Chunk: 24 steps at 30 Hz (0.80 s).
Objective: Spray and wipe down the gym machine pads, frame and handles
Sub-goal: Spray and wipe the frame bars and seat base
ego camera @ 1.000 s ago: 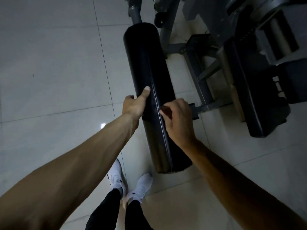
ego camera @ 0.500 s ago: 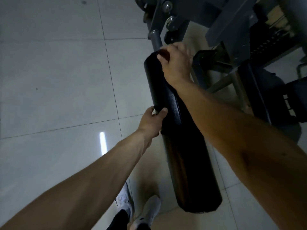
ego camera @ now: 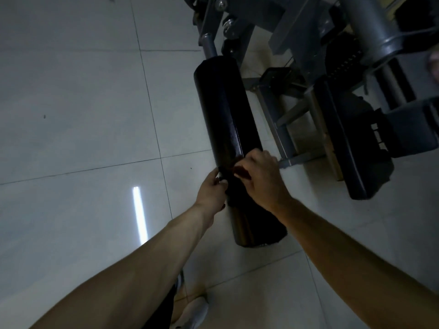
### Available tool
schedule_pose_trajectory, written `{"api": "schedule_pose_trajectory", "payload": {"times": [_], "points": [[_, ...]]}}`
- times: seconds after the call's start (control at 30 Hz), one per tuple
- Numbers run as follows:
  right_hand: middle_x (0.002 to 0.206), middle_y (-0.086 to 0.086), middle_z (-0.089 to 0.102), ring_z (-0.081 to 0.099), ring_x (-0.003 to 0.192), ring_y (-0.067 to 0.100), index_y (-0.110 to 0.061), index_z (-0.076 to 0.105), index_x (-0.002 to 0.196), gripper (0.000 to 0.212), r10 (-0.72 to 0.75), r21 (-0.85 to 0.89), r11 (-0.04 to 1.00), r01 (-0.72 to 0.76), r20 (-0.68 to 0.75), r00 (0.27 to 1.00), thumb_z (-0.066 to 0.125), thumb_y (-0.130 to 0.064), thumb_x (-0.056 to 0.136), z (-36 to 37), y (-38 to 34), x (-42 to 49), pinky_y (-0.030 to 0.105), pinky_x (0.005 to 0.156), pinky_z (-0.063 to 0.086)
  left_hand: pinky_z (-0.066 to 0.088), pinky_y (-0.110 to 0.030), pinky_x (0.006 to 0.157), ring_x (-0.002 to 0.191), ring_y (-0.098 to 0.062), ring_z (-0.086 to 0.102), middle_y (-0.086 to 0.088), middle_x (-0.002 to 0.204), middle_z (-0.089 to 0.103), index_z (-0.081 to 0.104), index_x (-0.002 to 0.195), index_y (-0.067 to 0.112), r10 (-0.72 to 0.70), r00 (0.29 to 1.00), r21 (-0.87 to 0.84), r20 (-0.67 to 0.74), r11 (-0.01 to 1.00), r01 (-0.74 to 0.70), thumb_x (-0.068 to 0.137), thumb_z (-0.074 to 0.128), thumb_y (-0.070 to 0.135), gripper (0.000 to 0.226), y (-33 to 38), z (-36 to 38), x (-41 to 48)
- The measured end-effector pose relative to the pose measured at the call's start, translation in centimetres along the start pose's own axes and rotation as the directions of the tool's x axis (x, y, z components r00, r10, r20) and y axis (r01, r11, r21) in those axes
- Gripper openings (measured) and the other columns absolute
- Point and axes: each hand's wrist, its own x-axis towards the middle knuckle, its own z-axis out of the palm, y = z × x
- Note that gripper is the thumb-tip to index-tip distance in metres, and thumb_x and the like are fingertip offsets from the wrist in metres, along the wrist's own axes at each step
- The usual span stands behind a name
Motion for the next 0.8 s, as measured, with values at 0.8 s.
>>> {"api": "schedule_pose_trajectory", "payload": {"times": [0.8], "points": [[0.115,-0.017,0.069,0.065,0.106,-0.004,-0.039,0.063,0.123,0.039,0.498,0.895,0.412,-0.171,-0.064,0.865,0.066,-0.017,0.091,-22.2,-18.0,-15.4,0.022,0.093,0.054,0.062,-0.033,0.063,0.077,-0.022,0.072,-0.006,0.085,0.072,0.067,0.102,0.018,-0.028,0.964,-0.374,0.263,0.919,0.128,0.1,0.05,0.057,0.043,9.1,3.1,-29.1]]}}
